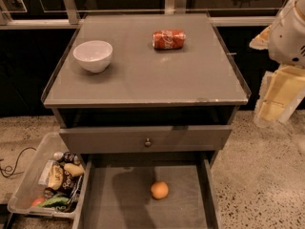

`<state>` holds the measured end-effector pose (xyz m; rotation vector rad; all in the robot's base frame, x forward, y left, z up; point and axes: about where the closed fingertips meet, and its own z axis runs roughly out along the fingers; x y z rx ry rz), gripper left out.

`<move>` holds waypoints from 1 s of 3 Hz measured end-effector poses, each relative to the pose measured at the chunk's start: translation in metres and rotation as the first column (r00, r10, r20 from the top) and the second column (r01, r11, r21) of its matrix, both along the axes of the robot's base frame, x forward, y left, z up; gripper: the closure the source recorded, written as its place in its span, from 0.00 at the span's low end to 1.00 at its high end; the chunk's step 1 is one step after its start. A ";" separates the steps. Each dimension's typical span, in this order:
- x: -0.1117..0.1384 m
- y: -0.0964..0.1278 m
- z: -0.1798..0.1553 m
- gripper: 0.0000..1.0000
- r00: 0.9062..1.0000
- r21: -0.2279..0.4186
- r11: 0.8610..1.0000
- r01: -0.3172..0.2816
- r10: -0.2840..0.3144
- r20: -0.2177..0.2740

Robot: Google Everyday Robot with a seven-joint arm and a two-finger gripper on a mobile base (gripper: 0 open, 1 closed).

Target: Pick orange from middle drawer and place on counter

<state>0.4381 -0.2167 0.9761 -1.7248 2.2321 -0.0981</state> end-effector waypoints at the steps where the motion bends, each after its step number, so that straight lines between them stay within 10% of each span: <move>1: 0.000 0.000 0.000 0.00 1.000 0.000 1.000 0.000 0.000 0.000; 3: -0.011 0.011 -0.040 0.00 0.998 0.056 0.997 -0.058 0.057 0.010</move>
Offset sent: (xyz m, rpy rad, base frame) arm -0.0021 0.0044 -0.0130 -0.0028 -0.0121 0.0557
